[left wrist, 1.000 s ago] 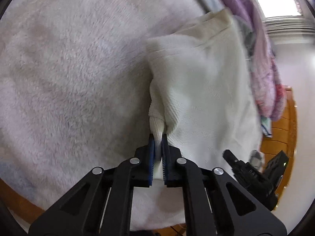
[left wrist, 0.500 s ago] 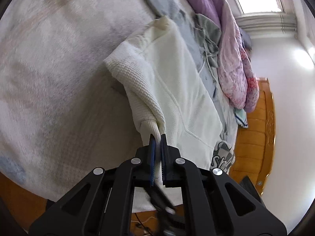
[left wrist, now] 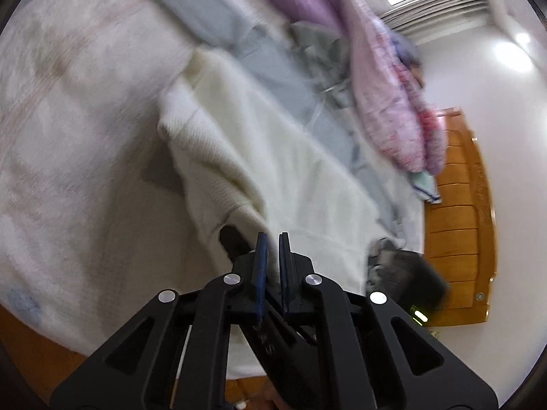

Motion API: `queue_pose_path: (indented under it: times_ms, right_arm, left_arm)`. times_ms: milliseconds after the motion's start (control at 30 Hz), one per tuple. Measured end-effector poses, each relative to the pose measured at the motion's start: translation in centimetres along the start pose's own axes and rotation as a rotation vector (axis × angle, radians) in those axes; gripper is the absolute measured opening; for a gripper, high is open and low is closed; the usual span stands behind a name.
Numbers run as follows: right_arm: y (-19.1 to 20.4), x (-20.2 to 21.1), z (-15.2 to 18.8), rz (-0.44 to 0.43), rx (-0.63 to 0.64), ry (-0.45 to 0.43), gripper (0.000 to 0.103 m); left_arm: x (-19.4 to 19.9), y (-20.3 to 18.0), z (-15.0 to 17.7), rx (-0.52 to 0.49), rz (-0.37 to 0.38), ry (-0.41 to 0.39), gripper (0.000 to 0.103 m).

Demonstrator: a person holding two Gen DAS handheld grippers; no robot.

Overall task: Fold large clothes
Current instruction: 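Grasp the jacket with the right tool and fold it over while the left tool opens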

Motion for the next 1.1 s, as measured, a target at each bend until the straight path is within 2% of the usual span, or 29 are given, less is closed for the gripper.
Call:
queue_pose_path:
  times_ms: [67, 133, 233, 300, 333, 400, 433, 500, 533, 567, 633, 667, 733, 767, 833, 1000, 1100]
  right_arm:
    - [-1.5, 1.8, -0.7, -0.048, -0.084, -0.028, 0.011]
    - [-2.7, 3.7, -1.3, -0.089, -0.148, -0.059, 0.011]
    - [-6.2, 8.5, -2.2, -0.160, -0.305, -0.155, 0.011]
    - [-8.9, 11.6, -2.2, -0.189, -0.405, -0.219, 0.011]
    - [-10.7, 13.3, -2.0, -0.205, -0.467, -0.257, 0.011]
    - [-14.7, 16.1, -1.1, -0.251, -0.607, -0.340, 0.011]
    - [-17.1, 17.4, -0.2, -0.268, -0.691, -0.387, 0.011]
    - [-21.3, 18.6, 1.8, -0.319, -0.864, -0.454, 0.011]
    - [-23.3, 18.7, 3.1, -0.333, -0.956, -0.475, 0.011]
    - [-25.4, 18.6, 4.7, -0.307, -1.042, -0.491, 0.011]
    - [-28.4, 17.8, 7.4, -0.252, -1.148, -0.460, 0.011]
    - [-29.2, 17.5, 8.1, -0.247, -1.180, -0.455, 0.011]
    - [-30.0, 17.2, 8.3, -0.228, -1.176, -0.421, 0.013]
    - [-30.3, 17.4, 7.8, -0.182, -1.128, -0.387, 0.015]
    - [-30.4, 18.0, 6.9, -0.130, -1.062, -0.345, 0.018]
    - [-30.1, 19.0, 5.9, -0.050, -0.948, -0.252, 0.021]
    - [-29.5, 19.6, 5.4, 0.015, -0.870, -0.180, 0.026]
  left_arm:
    - [1.1, -1.7, 0.1, -0.043, 0.004, -0.043, 0.030]
    - [2.6, -3.5, 0.2, -0.079, -0.038, -0.132, 0.031]
    - [3.2, -4.5, -0.1, -0.091, -0.161, -0.214, 0.033]
    - [2.8, -4.6, -0.2, -0.074, -0.205, -0.244, 0.034]
    - [1.9, -4.7, -0.2, -0.066, -0.237, -0.228, 0.035]
    - [-0.5, -5.3, -0.1, -0.086, -0.251, -0.194, 0.038]
    - [-1.7, -5.6, 0.0, -0.099, -0.287, -0.179, 0.041]
    - [-4.9, -6.8, 0.2, -0.145, -0.278, -0.114, 0.045]
    - [-6.2, -7.0, 0.3, -0.162, -0.289, -0.104, 0.056]
    - [-7.5, -7.4, 0.5, -0.176, -0.302, -0.087, 0.060]
    - [-10.9, -8.2, 1.1, -0.193, -0.299, -0.009, 0.060]
    - [-12.0, -8.5, 1.3, -0.200, -0.309, 0.005, 0.060]
    - [-14.1, -9.6, 1.6, -0.261, -0.338, 0.008, 0.060]
    - [-15.2, -10.3, 1.7, -0.289, -0.358, 0.018, 0.060]
    - [-16.8, -11.5, 1.6, -0.311, -0.345, 0.041, 0.060]
    - [-19.6, -15.3, 0.4, -0.389, -0.330, 0.003, 0.060]
    - [-22.3, -16.8, -0.8, -0.391, -0.332, 0.039, 0.060]
Point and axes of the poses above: each gripper's, at about its wrist camera, not at the fingertips, and x roughly against the way its jaws point, y to its left, z to its underside, the point moved 4 cm from there along -x, roughly the way its jaws point, and after that the axes turned 6 degrees about -z, right-handed, at the moved point
